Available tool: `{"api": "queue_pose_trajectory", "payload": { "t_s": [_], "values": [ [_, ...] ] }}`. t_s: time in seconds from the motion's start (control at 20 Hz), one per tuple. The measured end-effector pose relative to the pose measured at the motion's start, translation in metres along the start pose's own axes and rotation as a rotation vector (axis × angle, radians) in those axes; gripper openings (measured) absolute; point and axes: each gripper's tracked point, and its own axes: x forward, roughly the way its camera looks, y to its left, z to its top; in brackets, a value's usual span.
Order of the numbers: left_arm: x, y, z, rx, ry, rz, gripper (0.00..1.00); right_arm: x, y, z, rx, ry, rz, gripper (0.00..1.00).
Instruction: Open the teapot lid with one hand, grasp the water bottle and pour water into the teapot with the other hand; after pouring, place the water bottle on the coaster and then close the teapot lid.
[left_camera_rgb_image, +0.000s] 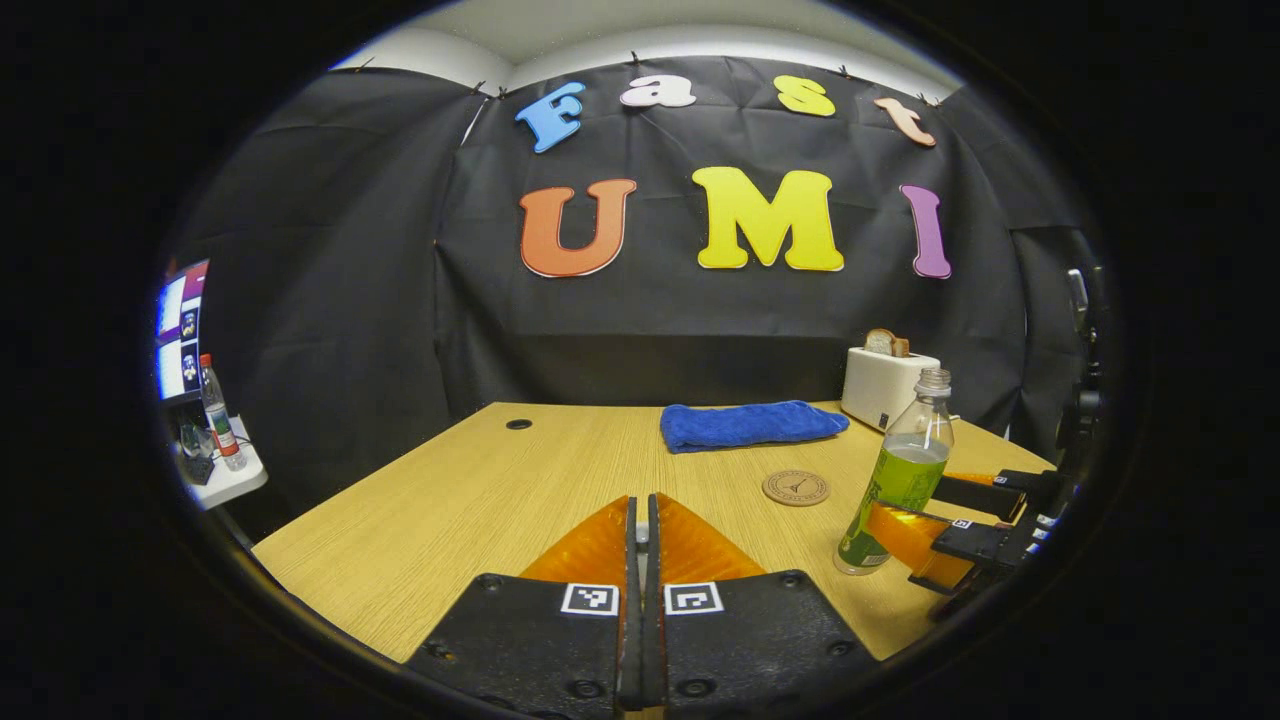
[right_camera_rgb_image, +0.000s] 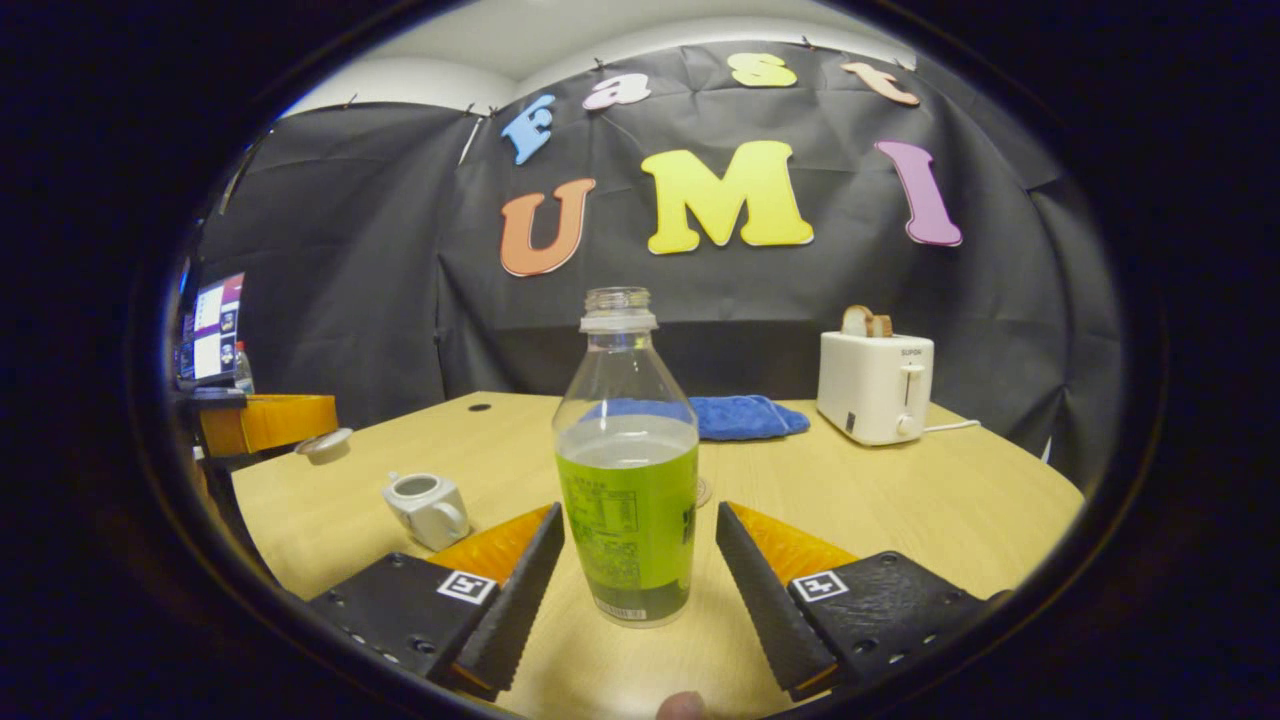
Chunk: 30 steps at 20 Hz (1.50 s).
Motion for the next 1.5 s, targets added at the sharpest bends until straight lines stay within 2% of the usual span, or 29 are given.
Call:
{"api": "queue_pose_trajectory", "payload": {
  "t_s": [0.05, 0.15, 0.2, 0.35, 0.45, 0.7, 0.85, 1.05, 1.35, 1.5],
  "values": [
    [-0.001, 0.003, -0.001, 0.0, 0.0, 0.002, 0.02, 0.001, 0.0, 0.001, 0.0, -0.006, -0.003, 0.84],
    [-0.001, 0.008, -0.003, 0.004, -0.002, 0.005, 0.03, 0.001, 0.003, 0.005, -0.015, -0.024, -0.009, 0.81],
    [-0.001, 0.011, -0.005, 0.014, 0.0, 0.007, 0.03, 0.0, 0.006, 0.006, -0.034, -0.022, -0.004, 0.74],
    [0.0, 0.015, -0.006, 0.006, 0.0, -0.004, 0.02, 0.001, 0.011, 0.013, -0.118, -0.012, 0.017, 0.72],
    [0.0, 0.02, -0.004, 0.008, -0.008, -0.005, 0.02, 0.004, 0.013, 0.025, -0.233, -0.014, 0.014, 0.7],
    [0.001, 0.039, 0.002, -0.02, -0.03, 0.012, 0.02, 0.011, 0.025, 0.052, -0.626, -0.089, -0.003, 0.71],
    [0.001, 0.053, -0.001, -0.031, -0.026, 0.03, 0.02, 0.03, 0.033, 0.05, -0.814, -0.069, 0.004, 0.71],
    [-0.002, 0.065, 0.0, -0.039, -0.034, 0.041, 0.02, 0.05, 0.04, 0.046, -1.028, -0.062, -0.003, 0.71],
    [-0.005, 0.073, 0.002, -0.04, -0.043, 0.05, 0.02, 0.076, 0.052, 0.032, -1.326, -0.037, 0.031, 0.71],
    [-0.005, 0.078, 0.0, -0.041, -0.038, 0.053, 0.02, 0.074, 0.054, 0.033, -1.481, -0.032, 0.04, 0.72]
  ]
}}
